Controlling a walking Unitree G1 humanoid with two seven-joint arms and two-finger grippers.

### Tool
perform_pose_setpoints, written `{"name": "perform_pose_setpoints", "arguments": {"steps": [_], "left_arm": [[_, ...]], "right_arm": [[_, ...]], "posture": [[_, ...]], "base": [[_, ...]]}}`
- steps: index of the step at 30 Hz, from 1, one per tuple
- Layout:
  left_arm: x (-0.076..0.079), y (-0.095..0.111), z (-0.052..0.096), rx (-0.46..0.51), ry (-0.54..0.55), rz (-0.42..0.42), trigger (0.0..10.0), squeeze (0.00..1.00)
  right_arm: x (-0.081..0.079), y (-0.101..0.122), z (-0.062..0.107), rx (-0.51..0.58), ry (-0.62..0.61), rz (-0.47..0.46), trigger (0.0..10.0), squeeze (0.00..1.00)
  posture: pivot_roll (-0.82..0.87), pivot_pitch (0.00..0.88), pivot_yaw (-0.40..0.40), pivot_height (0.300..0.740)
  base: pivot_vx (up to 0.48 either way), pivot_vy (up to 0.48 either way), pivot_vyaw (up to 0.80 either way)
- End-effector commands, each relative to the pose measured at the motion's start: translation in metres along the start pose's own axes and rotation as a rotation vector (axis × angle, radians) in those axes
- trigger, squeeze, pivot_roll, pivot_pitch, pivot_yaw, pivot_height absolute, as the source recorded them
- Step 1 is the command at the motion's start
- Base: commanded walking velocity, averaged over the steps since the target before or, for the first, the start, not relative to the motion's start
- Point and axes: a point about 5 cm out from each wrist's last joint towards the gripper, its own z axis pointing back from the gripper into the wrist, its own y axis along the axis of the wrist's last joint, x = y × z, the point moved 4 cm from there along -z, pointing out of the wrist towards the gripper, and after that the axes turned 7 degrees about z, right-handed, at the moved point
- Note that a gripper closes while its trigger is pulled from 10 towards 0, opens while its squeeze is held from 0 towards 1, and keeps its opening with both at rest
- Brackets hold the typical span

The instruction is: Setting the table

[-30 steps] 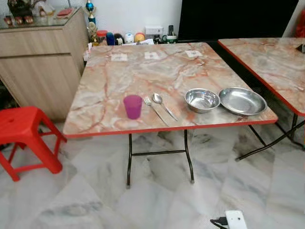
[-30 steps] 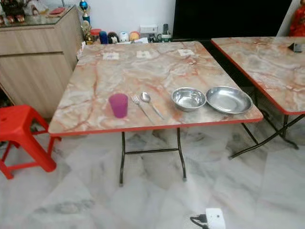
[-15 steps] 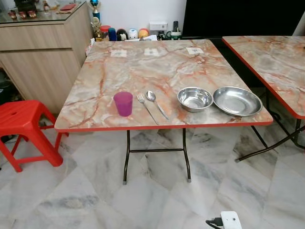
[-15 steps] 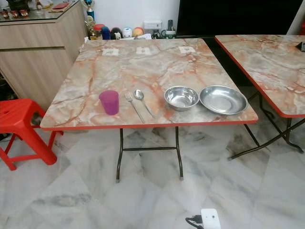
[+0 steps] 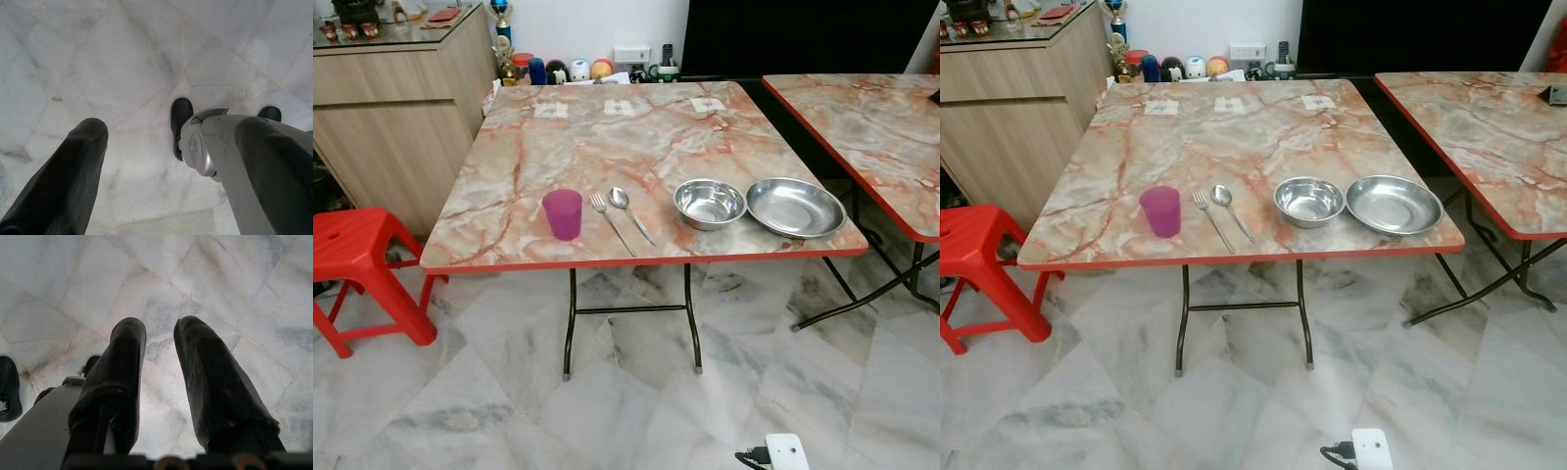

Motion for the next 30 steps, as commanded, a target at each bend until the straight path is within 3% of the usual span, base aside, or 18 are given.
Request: {"name": "perform_pose_setpoints", "arguments": {"steps": [1, 30], "left_arm": [[0.0467, 0.0340, -0.0121, 0.023, -0.086, -0.008, 10.0, 0.00], [0.0483, 0.0360, -0.0120, 0.044, -0.087, -0.001, 10.0, 0.00]], "right_arm": [[-0.0250, -0.0070, 0.0015, -0.003, 0.030, -0.051, 10.0, 0.00], [-0.0259, -0.0064, 0.0015, 0.002, 0.035, -0.085, 10.0, 0.00]], "posture": [[0.03, 0.074, -0.044, 0.740], [0.03, 0.087, -0.045, 0.740]], "base": [[0.000, 0.000, 0.00], [0.000, 0.000, 0.00]]}}
